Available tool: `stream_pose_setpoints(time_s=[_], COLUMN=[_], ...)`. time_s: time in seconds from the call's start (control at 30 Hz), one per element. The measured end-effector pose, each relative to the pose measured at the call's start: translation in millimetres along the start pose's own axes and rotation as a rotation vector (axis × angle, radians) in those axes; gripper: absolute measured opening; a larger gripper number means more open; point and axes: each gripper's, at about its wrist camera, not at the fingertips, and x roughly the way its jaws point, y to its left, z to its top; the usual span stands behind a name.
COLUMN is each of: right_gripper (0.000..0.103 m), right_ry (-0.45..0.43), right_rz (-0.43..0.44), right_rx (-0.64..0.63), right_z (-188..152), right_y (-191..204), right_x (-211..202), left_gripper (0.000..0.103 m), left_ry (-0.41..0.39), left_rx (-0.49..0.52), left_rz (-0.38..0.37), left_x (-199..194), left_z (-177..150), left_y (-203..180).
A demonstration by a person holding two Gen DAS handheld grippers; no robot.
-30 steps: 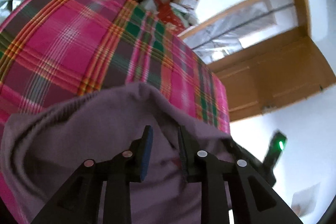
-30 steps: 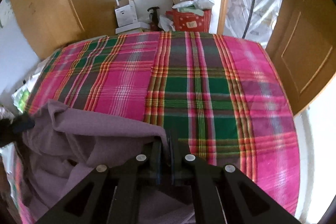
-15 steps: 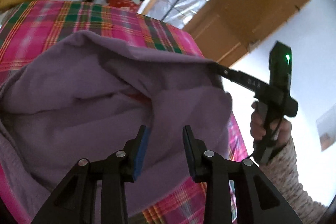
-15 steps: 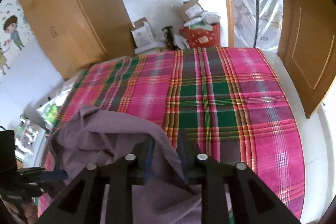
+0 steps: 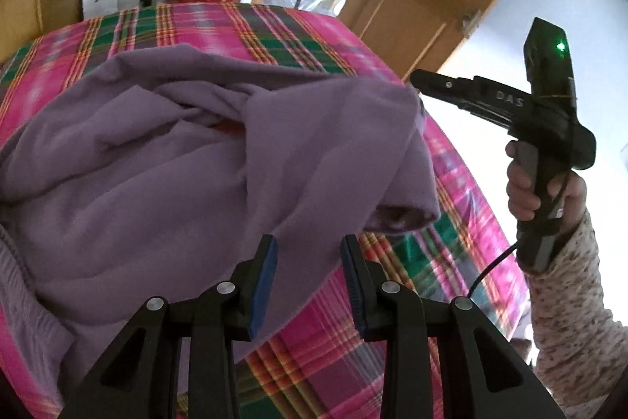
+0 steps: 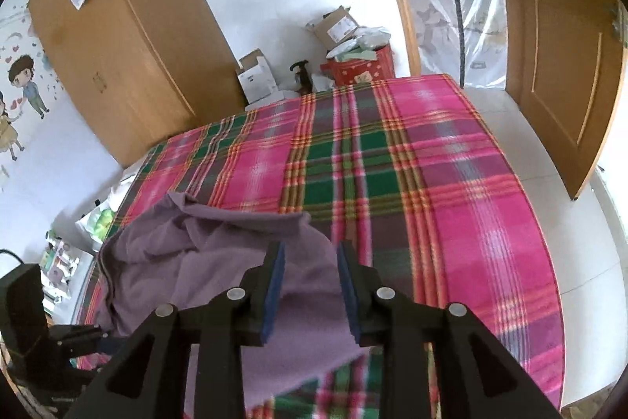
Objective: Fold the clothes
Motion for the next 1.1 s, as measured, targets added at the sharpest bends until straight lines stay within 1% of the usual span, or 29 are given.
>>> stream_pose_setpoints(time_s=[0.07,0.13,0.17,0.23,0.3,0.37,0.47,0.5,0.53,0.57,0.6,0.63,0.77,0.87,0.93,1.07,1.1], right_gripper=[0.033,0.039,0.04,0.04,0.04,0.042,0.041,0.037,0.031,0.027,0.02,0.016,0.014,0.021,0.037,0.04,0.044], right_ry=[-0.017,-0.013,-0.002,0.022,0.026,0.018,-0.016,-0.018,-0.017,-0.015,-0.016,-0.021,-0.039,-0.036,-0.036,-0.106,-0.126], right_rz=[0.03,0.064,0.069,0.063,0.07,0.074,0.1,0.096,0.089,0.082,0.076,0.074,0.066,0.076,0.099,0.109,0.114], right_rx=[0.013,0.018,0.018,0.011,0.002,0.005,0.037,0.037,0.033,0.028,0.025,0.023,0.017,0.035,0.075,0.193,0.237], right_z=[-12,-23,-28,-33,-35,-36,-36,-37,-37,-36,-35,-33,-25,-20,-22,-39,-46], right_y=[-8,-15,-17,-16,-14,-13,-11,-9,-7,-5,-3,-2,6,8,5,-11,-17], right_x=[-5,-3,-1,6,12,16,20,22,25,27,28,30,35,36,29,1,-7], left_gripper=[0.034,0.034,0.034,0.034,0.034,0.034,0.034,0.034,0.034,0.034,0.034,0.034,0.034,0.034,0.034,0.034,0.034], left_ry=[0.008,0.013,0.011,0.007,-0.005,-0.001,0.008,0.009,0.008,0.008,0.007,0.005,0.001,0.004,0.009,0.014,0.015], left_rx=[0.013,0.019,0.023,0.014,0.025,0.014,-0.027,-0.036,-0.049,-0.061,-0.07,-0.079,-0.126,-0.16,-0.189,-0.228,-0.235], left_rz=[0.02,0.059,0.083,0.095,0.117,0.124,0.101,0.103,0.109,0.115,0.117,0.121,0.133,0.141,0.128,0.099,0.092], left_x=[4,9,12,12,12,15,17,17,18,18,18,18,16,20,22,24,25], left_z=[-3,-2,-1,0,1,3,6,7,7,8,8,9,11,13,13,11,10], left_y=[-2,-2,-1,1,0,4,14,17,21,24,27,30,42,53,58,66,68])
